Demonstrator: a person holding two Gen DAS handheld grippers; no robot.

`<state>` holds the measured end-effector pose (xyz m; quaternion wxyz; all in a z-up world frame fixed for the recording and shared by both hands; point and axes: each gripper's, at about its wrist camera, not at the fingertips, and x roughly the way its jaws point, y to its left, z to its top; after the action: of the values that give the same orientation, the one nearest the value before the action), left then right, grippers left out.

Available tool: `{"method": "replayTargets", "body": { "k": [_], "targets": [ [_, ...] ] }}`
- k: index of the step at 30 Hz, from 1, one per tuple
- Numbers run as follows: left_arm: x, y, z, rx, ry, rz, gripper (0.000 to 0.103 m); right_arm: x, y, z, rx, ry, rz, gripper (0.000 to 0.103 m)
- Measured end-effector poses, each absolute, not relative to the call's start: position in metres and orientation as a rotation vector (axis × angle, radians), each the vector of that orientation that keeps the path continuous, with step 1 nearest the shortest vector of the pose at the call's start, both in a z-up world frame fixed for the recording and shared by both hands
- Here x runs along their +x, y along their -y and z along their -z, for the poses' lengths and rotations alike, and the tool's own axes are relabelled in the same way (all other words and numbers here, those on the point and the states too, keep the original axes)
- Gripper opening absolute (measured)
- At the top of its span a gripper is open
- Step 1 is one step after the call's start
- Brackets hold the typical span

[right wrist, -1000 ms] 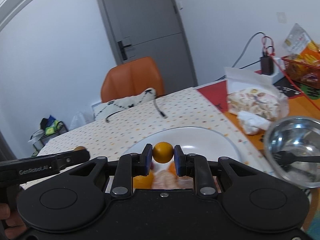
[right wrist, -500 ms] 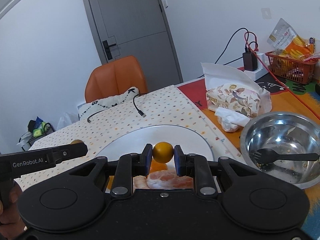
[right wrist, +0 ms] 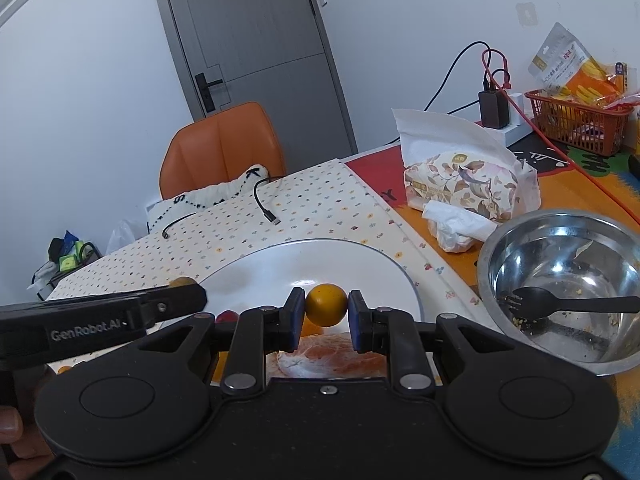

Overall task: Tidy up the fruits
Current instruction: 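Carry the kiwi and small orange over the white plate with both tools, then open both tools to drop the kiwi and small orange onto the plate, then move both open tools back toward the last small orange and plum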

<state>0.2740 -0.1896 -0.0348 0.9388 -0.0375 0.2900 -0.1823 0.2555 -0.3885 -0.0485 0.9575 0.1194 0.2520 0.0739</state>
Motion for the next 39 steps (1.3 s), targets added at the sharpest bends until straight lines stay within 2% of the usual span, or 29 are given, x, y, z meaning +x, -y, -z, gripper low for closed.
{"method": "replayTargets", "body": {
  "k": [3, 6, 17, 30, 34, 39],
  "targets": [
    [0.276, 0.195, 0.037, -0.078, -0.598, 0.378, 0.025, 0.256, 0.39, 0.05, 0.245, -0.52, -0.15, 0.022],
    [0.274, 0.198, 0.038, -0.077, -0.59, 0.375, 0.027, 0.253, 0.392, 0.051, 0.247, -0.515, -0.132, 0.028],
    [0.258, 0.188, 0.034, -0.06, -0.586, 0.355, 0.034, 0.237, 0.397, 0.047, 0.252, -0.508, -0.15, 0.029],
    [0.234, 0.145, 0.017, -0.1, -0.564, 0.27, 0.063, 0.216, 0.388, 0.036, 0.243, -0.49, -0.199, 0.043],
    [0.227, 0.13, 0.014, -0.115, -0.558, 0.232, 0.078, 0.212, 0.384, 0.034, 0.239, -0.489, -0.22, 0.053],
    [0.217, 0.114, 0.01, -0.113, -0.546, 0.194, 0.083, 0.207, 0.376, 0.03, 0.23, -0.483, -0.251, 0.062]
  ]
}}
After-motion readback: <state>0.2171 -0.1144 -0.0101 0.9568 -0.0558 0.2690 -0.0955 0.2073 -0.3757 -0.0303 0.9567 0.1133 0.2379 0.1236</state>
